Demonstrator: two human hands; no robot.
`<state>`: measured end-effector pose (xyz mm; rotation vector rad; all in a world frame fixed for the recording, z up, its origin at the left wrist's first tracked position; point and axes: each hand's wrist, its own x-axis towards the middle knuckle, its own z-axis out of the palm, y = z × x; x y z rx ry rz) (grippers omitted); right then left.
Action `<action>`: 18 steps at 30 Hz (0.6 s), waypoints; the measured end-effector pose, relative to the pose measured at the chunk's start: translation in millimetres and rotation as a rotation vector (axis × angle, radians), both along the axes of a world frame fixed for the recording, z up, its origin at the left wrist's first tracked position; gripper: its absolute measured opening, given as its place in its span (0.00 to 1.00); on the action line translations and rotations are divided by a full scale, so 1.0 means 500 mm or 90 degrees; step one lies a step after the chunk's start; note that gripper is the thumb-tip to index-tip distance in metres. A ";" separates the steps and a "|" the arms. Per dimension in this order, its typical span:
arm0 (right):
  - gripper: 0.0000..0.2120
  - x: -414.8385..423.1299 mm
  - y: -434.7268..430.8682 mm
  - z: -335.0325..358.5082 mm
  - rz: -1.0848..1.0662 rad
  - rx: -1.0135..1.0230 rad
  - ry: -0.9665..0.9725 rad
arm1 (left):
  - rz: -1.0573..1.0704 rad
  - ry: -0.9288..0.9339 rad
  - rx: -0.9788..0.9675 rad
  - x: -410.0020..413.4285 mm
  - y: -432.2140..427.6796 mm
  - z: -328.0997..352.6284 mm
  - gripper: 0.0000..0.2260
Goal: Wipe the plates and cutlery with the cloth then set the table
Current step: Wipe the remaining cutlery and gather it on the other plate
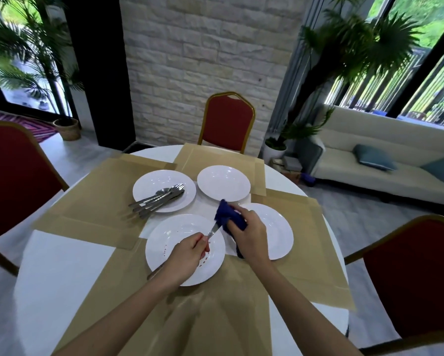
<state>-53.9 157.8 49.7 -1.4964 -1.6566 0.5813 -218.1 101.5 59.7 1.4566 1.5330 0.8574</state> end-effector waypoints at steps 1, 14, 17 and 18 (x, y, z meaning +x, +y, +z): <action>0.17 0.004 0.006 0.007 -0.034 -0.025 0.058 | -0.004 0.005 0.010 -0.001 -0.002 0.000 0.15; 0.17 -0.021 0.012 0.067 -0.026 -0.170 0.283 | -0.084 -0.175 -0.145 -0.010 0.008 0.013 0.08; 0.09 -0.027 0.012 0.073 0.002 -0.181 0.304 | -0.074 -0.145 -0.135 -0.001 0.023 0.038 0.11; 0.06 -0.023 0.011 0.075 -0.009 -0.208 0.365 | -0.065 -0.137 -0.133 0.001 0.028 0.041 0.11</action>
